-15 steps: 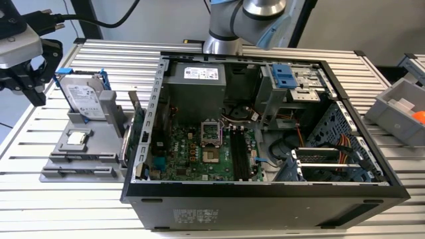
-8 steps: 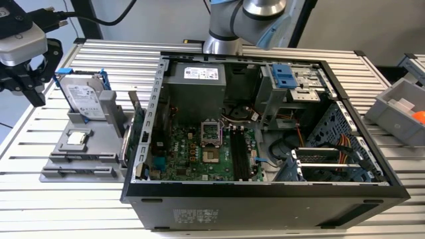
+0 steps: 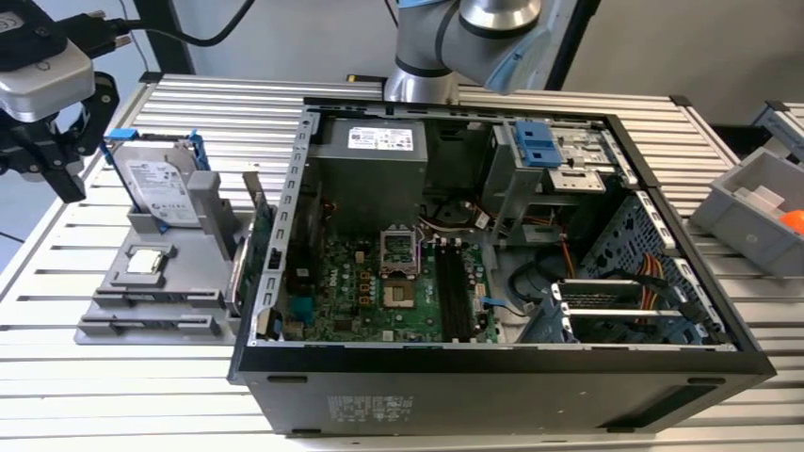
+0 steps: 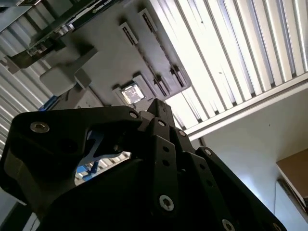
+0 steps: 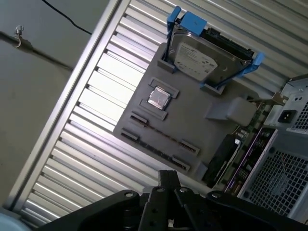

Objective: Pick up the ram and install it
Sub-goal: 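Pick up the ram and move it above insertion slot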

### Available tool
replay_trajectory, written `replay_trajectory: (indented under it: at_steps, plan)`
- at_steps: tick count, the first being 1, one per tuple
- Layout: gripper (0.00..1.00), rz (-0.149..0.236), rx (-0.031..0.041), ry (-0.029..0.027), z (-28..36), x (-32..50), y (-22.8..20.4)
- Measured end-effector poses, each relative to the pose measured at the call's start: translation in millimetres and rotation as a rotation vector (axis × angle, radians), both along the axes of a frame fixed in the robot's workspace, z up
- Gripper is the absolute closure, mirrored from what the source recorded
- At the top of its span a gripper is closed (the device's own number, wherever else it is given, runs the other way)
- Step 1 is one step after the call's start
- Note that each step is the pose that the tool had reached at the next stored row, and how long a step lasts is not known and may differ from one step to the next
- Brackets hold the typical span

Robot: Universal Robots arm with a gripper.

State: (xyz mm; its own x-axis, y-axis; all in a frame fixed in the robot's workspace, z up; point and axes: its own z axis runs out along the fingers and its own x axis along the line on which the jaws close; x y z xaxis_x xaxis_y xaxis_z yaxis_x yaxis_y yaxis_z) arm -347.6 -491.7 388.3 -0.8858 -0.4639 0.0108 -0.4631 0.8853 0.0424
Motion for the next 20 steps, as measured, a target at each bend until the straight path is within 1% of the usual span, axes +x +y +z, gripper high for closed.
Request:
replay_trajectory:
  at_steps: [20]
  plan:
    - [1.0,0.098,-0.0073,0.0,0.0,0.0,0.0]
